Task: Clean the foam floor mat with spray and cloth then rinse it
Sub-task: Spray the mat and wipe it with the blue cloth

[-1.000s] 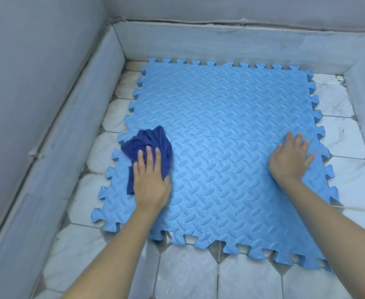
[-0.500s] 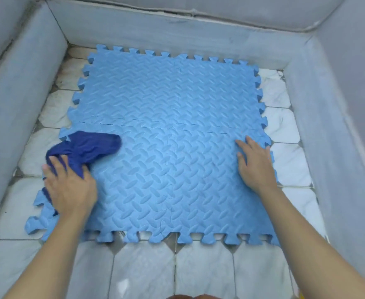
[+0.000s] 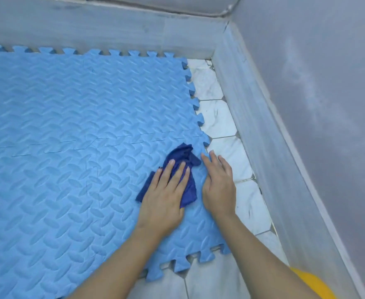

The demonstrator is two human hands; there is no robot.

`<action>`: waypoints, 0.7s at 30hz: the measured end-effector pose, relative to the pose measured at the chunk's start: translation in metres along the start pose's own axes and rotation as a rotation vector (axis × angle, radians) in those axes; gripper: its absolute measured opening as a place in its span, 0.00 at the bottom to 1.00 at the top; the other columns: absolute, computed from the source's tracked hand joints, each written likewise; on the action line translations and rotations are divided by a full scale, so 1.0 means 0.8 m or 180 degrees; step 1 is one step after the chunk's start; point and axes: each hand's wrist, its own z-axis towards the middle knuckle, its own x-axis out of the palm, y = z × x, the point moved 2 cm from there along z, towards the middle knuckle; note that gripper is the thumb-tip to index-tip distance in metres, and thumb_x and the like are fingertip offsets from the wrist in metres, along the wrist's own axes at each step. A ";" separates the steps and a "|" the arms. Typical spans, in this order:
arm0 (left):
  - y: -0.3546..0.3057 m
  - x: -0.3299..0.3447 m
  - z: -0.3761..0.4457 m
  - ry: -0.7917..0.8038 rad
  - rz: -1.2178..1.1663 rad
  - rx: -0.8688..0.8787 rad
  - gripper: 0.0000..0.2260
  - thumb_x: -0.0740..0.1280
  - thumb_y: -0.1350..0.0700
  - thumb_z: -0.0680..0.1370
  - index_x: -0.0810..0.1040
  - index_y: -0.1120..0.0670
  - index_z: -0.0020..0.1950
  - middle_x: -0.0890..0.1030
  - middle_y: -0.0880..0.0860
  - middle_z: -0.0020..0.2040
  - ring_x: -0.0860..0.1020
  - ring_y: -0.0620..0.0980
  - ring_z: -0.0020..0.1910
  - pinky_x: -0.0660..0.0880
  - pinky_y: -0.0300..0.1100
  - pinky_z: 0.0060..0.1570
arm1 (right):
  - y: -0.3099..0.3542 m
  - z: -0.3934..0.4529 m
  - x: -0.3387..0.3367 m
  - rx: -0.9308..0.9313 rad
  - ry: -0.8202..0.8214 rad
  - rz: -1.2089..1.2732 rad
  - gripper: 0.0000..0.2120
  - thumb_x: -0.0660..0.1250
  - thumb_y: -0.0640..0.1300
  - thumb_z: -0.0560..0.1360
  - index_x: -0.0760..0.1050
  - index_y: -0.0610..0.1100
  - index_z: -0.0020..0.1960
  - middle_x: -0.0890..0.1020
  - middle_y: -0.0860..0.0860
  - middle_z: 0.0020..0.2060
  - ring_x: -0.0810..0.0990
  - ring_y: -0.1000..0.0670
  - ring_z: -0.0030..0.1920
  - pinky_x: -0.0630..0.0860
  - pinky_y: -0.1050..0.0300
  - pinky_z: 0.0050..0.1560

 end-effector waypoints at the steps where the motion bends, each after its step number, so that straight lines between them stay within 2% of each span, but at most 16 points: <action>1: 0.012 -0.004 0.035 -0.0005 0.0084 -0.0074 0.31 0.53 0.52 0.71 0.63 0.57 0.75 0.63 0.54 0.76 0.55 0.58 0.76 0.53 0.54 0.73 | -0.001 0.002 0.001 -0.0007 -0.0001 -0.0047 0.28 0.52 0.34 0.75 0.71 0.49 0.71 0.70 0.51 0.73 0.62 0.49 0.74 0.63 0.60 0.70; 3: 0.038 -0.015 0.107 -0.0023 0.0161 -0.0217 0.31 0.52 0.51 0.73 0.59 0.56 0.77 0.59 0.54 0.77 0.52 0.58 0.77 0.49 0.54 0.74 | -0.003 0.006 0.002 -0.0054 0.0021 -0.0156 0.29 0.50 0.34 0.74 0.71 0.47 0.71 0.71 0.48 0.72 0.62 0.46 0.75 0.61 0.53 0.74; 5: 0.068 -0.026 0.170 0.0127 0.0108 -0.0406 0.30 0.54 0.51 0.77 0.52 0.55 0.78 0.52 0.53 0.79 0.45 0.57 0.77 0.45 0.54 0.74 | -0.004 0.008 0.003 -0.0121 0.0049 -0.0268 0.30 0.49 0.33 0.73 0.71 0.45 0.71 0.71 0.46 0.72 0.64 0.43 0.75 0.59 0.47 0.76; 8: 0.088 -0.033 0.189 0.0234 0.0086 -0.0467 0.31 0.56 0.51 0.78 0.48 0.54 0.79 0.47 0.52 0.79 0.40 0.57 0.77 0.43 0.53 0.75 | -0.005 0.010 0.002 -0.0143 0.0097 -0.0315 0.31 0.45 0.36 0.72 0.71 0.45 0.72 0.70 0.46 0.72 0.64 0.43 0.75 0.56 0.47 0.76; 12: 0.047 -0.024 0.057 0.0211 0.0353 0.0093 0.33 0.58 0.49 0.73 0.59 0.63 0.75 0.59 0.63 0.76 0.50 0.62 0.77 0.51 0.57 0.73 | -0.010 0.008 0.008 -0.0169 0.0065 -0.0313 0.31 0.45 0.36 0.73 0.69 0.46 0.73 0.69 0.46 0.74 0.63 0.46 0.76 0.55 0.49 0.76; 15: 0.036 -0.021 -0.006 0.0417 0.0235 0.0504 0.34 0.59 0.49 0.69 0.66 0.63 0.73 0.65 0.62 0.74 0.56 0.60 0.75 0.56 0.56 0.70 | -0.012 0.006 0.011 -0.0211 0.0037 -0.0341 0.31 0.46 0.35 0.72 0.69 0.45 0.73 0.69 0.46 0.73 0.63 0.47 0.76 0.55 0.48 0.75; 19: 0.052 -0.020 0.109 0.0211 0.0376 0.0385 0.31 0.54 0.47 0.73 0.65 0.61 0.73 0.65 0.58 0.74 0.59 0.60 0.75 0.54 0.55 0.71 | -0.013 0.007 0.014 -0.0219 0.0018 -0.0366 0.31 0.48 0.34 0.72 0.69 0.44 0.73 0.69 0.46 0.74 0.65 0.47 0.75 0.59 0.47 0.74; 21: 0.054 -0.021 0.181 0.0226 0.0387 0.0195 0.31 0.51 0.46 0.76 0.60 0.60 0.76 0.61 0.58 0.76 0.55 0.59 0.76 0.50 0.54 0.73 | -0.014 0.008 0.014 -0.0219 -0.0007 -0.0356 0.30 0.48 0.33 0.72 0.70 0.44 0.72 0.70 0.45 0.73 0.66 0.46 0.75 0.58 0.47 0.74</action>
